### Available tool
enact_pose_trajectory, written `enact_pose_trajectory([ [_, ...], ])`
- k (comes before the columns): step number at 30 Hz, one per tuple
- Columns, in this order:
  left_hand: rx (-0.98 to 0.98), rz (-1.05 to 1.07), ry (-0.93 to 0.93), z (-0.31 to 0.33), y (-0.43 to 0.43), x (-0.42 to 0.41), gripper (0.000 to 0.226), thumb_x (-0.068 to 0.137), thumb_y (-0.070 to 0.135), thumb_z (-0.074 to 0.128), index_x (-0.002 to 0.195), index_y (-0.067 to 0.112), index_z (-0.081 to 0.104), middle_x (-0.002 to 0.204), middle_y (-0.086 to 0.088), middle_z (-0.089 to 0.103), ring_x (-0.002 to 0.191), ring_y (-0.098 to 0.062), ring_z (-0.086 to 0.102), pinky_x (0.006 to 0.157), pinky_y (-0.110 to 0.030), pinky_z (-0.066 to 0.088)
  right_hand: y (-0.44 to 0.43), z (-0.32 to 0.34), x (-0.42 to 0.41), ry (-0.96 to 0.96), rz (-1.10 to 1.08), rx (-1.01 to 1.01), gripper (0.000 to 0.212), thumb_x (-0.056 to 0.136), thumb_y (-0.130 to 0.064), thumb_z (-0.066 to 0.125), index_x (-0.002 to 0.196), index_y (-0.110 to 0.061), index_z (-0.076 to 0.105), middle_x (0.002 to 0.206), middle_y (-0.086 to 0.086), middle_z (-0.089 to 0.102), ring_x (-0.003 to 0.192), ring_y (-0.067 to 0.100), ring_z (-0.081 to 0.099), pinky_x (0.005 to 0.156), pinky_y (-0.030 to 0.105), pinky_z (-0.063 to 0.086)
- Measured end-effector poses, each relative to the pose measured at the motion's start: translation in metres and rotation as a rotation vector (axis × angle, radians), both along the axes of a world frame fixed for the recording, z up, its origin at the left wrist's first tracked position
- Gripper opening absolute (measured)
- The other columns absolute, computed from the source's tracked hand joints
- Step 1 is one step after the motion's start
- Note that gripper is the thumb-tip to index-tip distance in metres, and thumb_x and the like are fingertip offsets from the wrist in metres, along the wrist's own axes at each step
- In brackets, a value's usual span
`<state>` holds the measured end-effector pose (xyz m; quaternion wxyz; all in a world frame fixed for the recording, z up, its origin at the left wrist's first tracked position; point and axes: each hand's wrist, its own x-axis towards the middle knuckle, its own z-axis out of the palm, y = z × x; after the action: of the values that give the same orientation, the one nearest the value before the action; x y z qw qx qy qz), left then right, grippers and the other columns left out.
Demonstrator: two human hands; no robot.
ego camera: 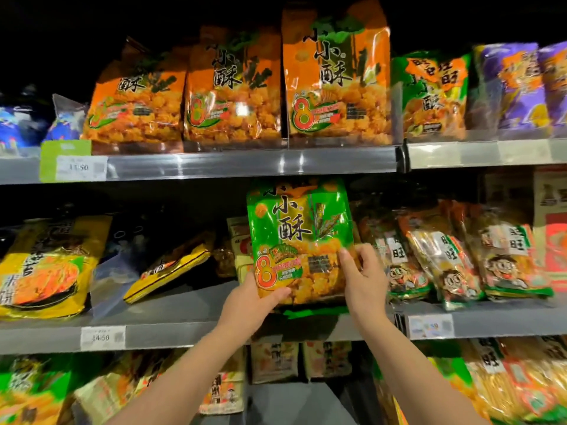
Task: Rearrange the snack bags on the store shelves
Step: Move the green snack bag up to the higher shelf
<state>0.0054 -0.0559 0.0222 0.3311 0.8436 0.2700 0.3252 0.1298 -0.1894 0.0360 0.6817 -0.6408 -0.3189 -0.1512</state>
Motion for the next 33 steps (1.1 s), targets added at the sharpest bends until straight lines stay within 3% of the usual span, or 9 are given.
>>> enact_pose_trajectory([
  [3, 0.028, 0.007, -0.017, 0.007, -0.002, 0.017, 0.061, 0.079, 0.051, 0.061, 0.129, 0.024, 0.038, 0.106, 0.011, 0.056, 0.097, -0.012, 0.054, 0.083, -0.026, 0.045, 0.002, 0.000, 0.019, -0.025, -0.054, -0.019, 0.025, 0.094, -0.029, 0.050, 0.078, -0.009, 0.049, 0.076, 0.003, 0.053, 0.071, 0.017, 0.048, 0.060, 0.031, 0.035],
  [8, 0.051, 0.005, 0.043, -0.002, -0.006, 0.040, 0.063, 0.079, 0.050, 0.062, 0.128, 0.021, 0.037, 0.098, 0.013, 0.055, 0.085, -0.006, 0.051, 0.058, -0.011, 0.036, -0.003, -0.014, 0.040, 0.001, -0.125, -0.110, 0.022, 0.095, -0.030, 0.047, 0.081, -0.013, 0.050, 0.077, 0.004, 0.055, 0.072, 0.023, 0.053, 0.063, 0.036, 0.041],
  [15, 0.098, 0.015, 0.122, -0.014, -0.006, 0.052, 0.069, 0.077, 0.057, 0.058, 0.127, 0.015, 0.036, 0.099, 0.009, 0.058, 0.087, -0.009, 0.057, 0.068, -0.019, 0.046, -0.006, -0.022, 0.043, 0.029, -0.162, -0.080, 0.022, 0.095, -0.026, 0.047, 0.074, -0.019, 0.045, 0.074, 0.003, 0.055, 0.068, 0.021, 0.052, 0.058, 0.033, 0.038],
  [18, 0.102, 0.026, 0.122, -0.015, -0.003, 0.047, 0.068, 0.078, 0.056, 0.058, 0.128, 0.017, 0.036, 0.101, 0.008, 0.060, 0.085, -0.008, 0.056, 0.066, -0.017, 0.045, 0.001, -0.022, 0.039, 0.065, -0.148, -0.030, 0.018, 0.095, -0.023, 0.047, 0.078, -0.016, 0.047, 0.075, 0.002, 0.055, 0.069, 0.018, 0.050, 0.058, 0.030, 0.037],
  [24, 0.097, 0.094, 0.113, -0.016, 0.020, 0.014, 0.077, 0.076, 0.058, 0.058, 0.137, 0.021, 0.028, 0.114, 0.003, 0.062, 0.103, -0.018, 0.058, 0.085, -0.031, 0.049, 0.024, -0.025, 0.011, 0.101, -0.033, 0.064, 0.022, 0.094, -0.018, 0.048, 0.073, -0.016, 0.044, 0.071, 0.002, 0.051, 0.065, 0.014, 0.044, 0.059, 0.027, 0.035],
  [29, 0.114, 0.118, 0.088, -0.014, 0.056, -0.035, 0.079, 0.080, 0.052, 0.059, 0.142, 0.023, 0.020, 0.116, 0.004, 0.062, 0.102, -0.016, 0.059, 0.080, -0.028, 0.049, 0.065, -0.024, -0.031, 0.085, 0.046, 0.033, 0.025, 0.095, -0.017, 0.047, 0.071, -0.018, 0.041, 0.069, -0.002, 0.046, 0.063, 0.010, 0.040, 0.057, 0.014, 0.032],
  [33, 0.121, 0.158, 0.088, -0.014, 0.093, -0.077, 0.074, 0.079, 0.049, 0.061, 0.139, 0.022, 0.026, 0.096, 0.011, 0.057, 0.088, -0.013, 0.056, 0.062, -0.018, 0.043, 0.102, -0.023, -0.070, 0.098, 0.107, 0.029, 0.027, 0.095, -0.017, 0.046, 0.070, -0.020, 0.040, 0.070, -0.003, 0.047, 0.065, 0.010, 0.042, 0.059, 0.015, 0.034],
])
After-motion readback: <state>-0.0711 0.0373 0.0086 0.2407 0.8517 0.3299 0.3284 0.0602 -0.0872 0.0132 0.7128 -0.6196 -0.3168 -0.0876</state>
